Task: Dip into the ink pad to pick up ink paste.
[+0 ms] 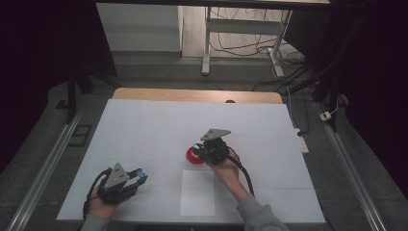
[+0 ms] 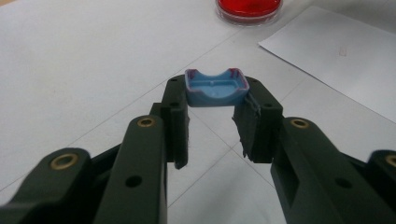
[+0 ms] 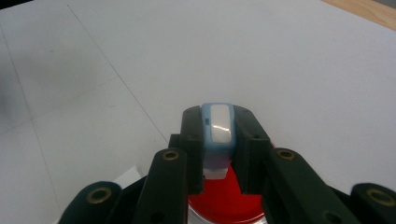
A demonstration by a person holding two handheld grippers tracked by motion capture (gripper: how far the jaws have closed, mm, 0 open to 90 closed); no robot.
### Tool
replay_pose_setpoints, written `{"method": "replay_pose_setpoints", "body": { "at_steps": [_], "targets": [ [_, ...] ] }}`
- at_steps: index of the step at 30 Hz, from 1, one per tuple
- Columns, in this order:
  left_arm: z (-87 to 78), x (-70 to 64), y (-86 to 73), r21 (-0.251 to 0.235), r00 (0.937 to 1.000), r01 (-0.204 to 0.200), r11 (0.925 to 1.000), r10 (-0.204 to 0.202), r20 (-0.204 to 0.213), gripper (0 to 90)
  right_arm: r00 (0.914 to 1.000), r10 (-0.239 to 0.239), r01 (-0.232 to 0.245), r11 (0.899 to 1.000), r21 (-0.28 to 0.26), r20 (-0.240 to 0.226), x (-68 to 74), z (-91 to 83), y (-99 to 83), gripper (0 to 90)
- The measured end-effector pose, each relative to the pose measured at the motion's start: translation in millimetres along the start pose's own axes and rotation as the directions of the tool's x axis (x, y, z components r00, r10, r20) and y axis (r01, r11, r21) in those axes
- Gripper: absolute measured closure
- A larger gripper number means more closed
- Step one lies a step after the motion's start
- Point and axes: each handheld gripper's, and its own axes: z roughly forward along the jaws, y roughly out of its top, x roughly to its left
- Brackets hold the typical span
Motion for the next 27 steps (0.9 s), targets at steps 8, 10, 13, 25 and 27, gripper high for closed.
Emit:
{"method": "replay_pose_setpoints", "body": {
  "at_steps": [8, 10, 13, 25, 27],
  "targets": [
    [0.1, 0.1, -0.1, 0.001, 1.0000, -0.001, 1.0000, 0.001, 0.001, 65.9, 1.0000, -0.006, 0.006, 1.000, 0.015, 0.007, -0.2, 6.2, -0.8, 75.5],
    [0.1, 0.2, -0.1, 0.000, 1.0000, 0.000, 1.0000, 0.000, 0.001, 65.9, 0.9998, -0.013, 0.013, 1.000, 0.029, 0.012, 0.2, 7.9, -1.0, 75.5],
    [0.0, 0.3, -0.2, 0.000, 1.0000, 0.001, 1.0000, -0.001, 0.001, 65.9, 0.9998, -0.015, 0.015, 0.999, 0.033, 0.015, 0.4, 9.1, -1.2, 75.5],
    [-0.1, 0.5, -0.3, 0.000, 1.0000, 0.002, 1.0000, -0.002, 0.000, 65.9, 0.9994, -0.023, 0.022, 0.998, 0.053, 0.026, -0.2, 12.3, -2.8, 75.5],
    [-0.2, 0.4, -0.2, 0.000, 1.0000, 0.002, 1.0000, -0.002, 0.000, 65.9, 0.9995, -0.021, 0.019, 0.998, 0.052, 0.025, -0.1, 12.5, -2.8, 75.5]
  ]
}}
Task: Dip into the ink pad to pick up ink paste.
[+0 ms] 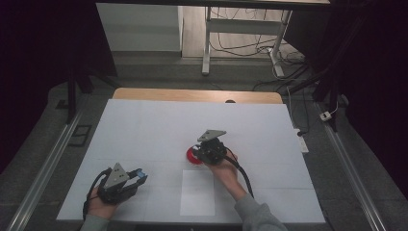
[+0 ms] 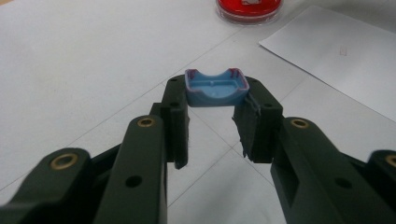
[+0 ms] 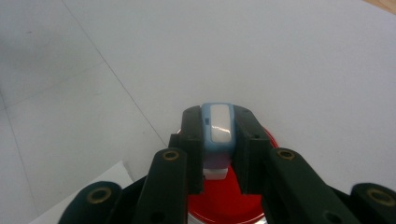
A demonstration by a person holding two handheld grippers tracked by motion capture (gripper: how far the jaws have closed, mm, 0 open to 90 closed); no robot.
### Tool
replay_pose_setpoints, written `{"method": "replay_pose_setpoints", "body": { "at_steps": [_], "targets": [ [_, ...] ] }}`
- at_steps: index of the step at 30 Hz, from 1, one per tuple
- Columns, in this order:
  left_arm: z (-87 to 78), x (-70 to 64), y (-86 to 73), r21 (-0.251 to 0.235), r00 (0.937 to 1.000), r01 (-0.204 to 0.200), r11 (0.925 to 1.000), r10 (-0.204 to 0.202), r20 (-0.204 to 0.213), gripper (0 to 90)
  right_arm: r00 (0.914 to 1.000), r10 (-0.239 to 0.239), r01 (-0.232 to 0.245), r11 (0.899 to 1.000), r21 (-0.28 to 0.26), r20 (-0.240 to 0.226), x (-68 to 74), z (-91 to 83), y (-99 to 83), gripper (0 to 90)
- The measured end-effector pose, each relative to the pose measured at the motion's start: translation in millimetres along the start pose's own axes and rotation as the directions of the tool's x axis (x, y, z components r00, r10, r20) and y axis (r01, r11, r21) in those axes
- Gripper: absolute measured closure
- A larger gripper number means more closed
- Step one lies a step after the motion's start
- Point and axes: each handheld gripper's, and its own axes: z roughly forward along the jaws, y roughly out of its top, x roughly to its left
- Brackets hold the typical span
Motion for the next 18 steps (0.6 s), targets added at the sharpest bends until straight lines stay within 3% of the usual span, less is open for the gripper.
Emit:
{"method": "replay_pose_setpoints", "body": {
  "at_steps": [18],
  "targets": [
    [-0.5, -0.3, 0.1, -0.002, 1.0000, 0.000, 1.0000, 0.000, 0.000, 65.9, 1.0000, 0.009, -0.009, 1.000, 0.007, 0.004, 0.7, 3.3, -2.2, 75.6]
  ]
}}
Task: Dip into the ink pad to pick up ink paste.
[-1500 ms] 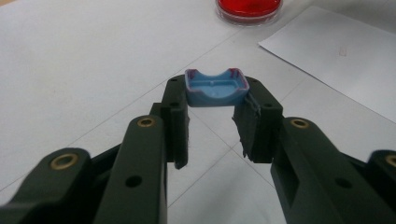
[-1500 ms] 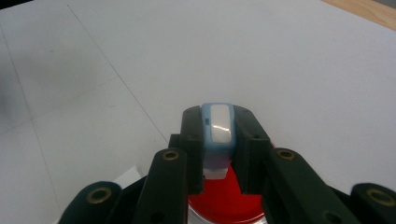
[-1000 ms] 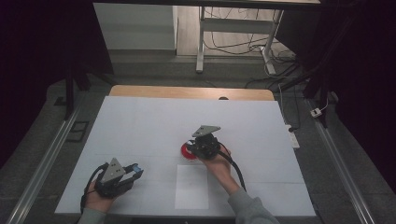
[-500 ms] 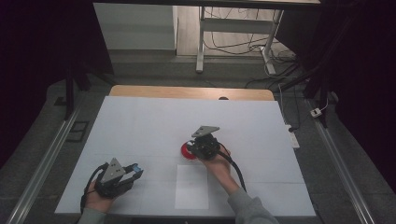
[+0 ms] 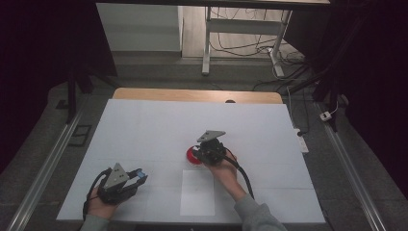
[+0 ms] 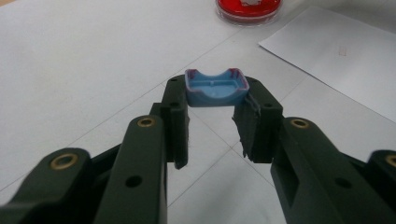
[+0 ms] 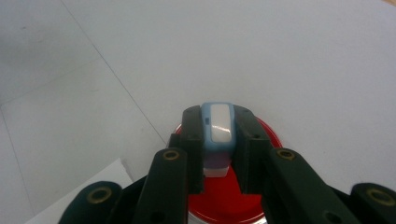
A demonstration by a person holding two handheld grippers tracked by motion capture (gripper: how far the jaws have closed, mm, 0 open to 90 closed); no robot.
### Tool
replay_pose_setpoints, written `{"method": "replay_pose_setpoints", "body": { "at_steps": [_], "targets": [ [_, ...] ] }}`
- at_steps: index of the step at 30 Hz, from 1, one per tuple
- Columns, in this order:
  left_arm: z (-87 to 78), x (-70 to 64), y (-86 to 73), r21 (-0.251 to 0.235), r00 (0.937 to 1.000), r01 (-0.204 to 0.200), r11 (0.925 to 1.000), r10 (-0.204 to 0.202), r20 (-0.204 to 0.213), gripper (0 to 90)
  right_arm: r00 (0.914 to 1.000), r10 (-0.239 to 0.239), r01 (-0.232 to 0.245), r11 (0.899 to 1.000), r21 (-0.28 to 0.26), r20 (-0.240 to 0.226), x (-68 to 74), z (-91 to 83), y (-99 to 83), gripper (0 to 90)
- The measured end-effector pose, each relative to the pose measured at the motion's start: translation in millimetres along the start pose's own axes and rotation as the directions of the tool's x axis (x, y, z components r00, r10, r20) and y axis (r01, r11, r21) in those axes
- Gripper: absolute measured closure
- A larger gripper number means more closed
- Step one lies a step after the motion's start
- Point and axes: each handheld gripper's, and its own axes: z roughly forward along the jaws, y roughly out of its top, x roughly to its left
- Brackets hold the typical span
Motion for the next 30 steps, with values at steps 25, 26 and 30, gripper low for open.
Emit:
{"method": "replay_pose_setpoints", "body": {
  "at_steps": [25, 26, 30],
  "targets": [
    [-0.3, 0.4, 0.2, -0.001, 1.0000, 0.000, 1.0000, 0.000, -0.001, 65.9, 1.0000, -0.001, 0.002, 0.999, -0.047, 0.002, 0.6, -10.7, 2.9, 75.5],
    [-0.3, 0.3, 0.2, -0.001, 1.0000, 0.000, 1.0000, 0.000, -0.002, 65.9, 1.0000, 0.001, -0.001, 0.999, -0.054, 0.001, 0.5, -11.7, 3.2, 75.5],
    [-0.2, 0.3, 0.2, -0.001, 1.0000, 0.000, 1.0000, 0.000, -0.001, 65.9, 1.0000, 0.009, -0.009, 0.998, -0.068, -0.003, -0.3, -16.1, 4.0, 75.5]
  ]
}}
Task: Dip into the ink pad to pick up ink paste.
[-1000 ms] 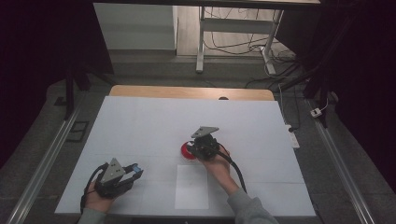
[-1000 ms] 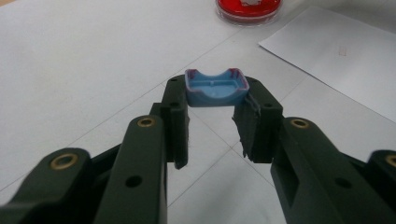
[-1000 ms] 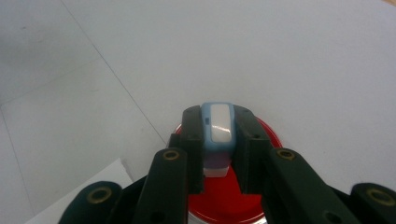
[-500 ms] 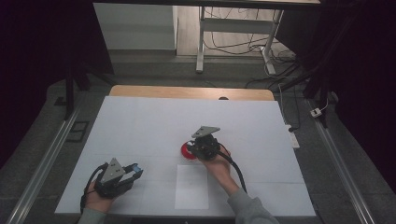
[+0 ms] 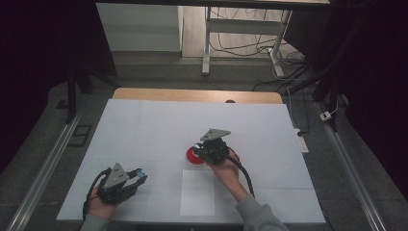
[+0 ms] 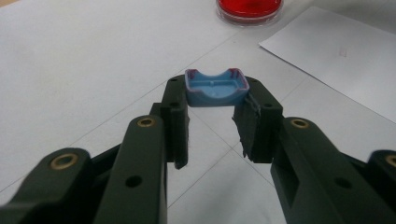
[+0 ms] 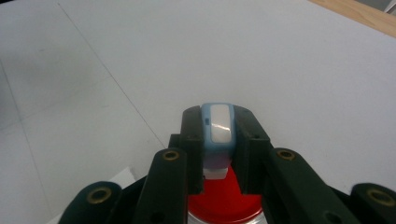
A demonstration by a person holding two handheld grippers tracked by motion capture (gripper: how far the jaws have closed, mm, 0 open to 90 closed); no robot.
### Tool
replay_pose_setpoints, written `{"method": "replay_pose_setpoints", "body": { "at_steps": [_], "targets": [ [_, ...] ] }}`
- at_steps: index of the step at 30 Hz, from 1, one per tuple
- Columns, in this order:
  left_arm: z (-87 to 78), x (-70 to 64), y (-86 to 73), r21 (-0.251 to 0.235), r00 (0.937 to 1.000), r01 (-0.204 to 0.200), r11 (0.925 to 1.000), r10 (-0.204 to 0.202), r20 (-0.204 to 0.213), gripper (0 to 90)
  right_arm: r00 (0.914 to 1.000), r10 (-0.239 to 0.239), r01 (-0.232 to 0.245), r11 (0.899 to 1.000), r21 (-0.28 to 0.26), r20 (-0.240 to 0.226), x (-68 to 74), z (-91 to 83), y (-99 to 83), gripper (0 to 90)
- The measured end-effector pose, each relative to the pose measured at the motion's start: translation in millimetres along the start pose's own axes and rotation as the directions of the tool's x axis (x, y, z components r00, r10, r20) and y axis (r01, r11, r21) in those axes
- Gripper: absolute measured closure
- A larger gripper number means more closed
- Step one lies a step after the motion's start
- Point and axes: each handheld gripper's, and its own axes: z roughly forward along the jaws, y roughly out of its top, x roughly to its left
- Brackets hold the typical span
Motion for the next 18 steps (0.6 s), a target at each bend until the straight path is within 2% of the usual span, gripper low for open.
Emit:
{"method": "replay_pose_setpoints", "body": {
  "at_steps": [18],
  "targets": [
    [0.5, 0.2, -0.3, 0.002, 1.0000, 0.002, 1.0000, -0.002, 0.000, 65.9, 0.9997, 0.021, -0.022, 0.999, -0.044, -0.015, -2.1, -14.2, 2.9, 75.5]
  ]
}}
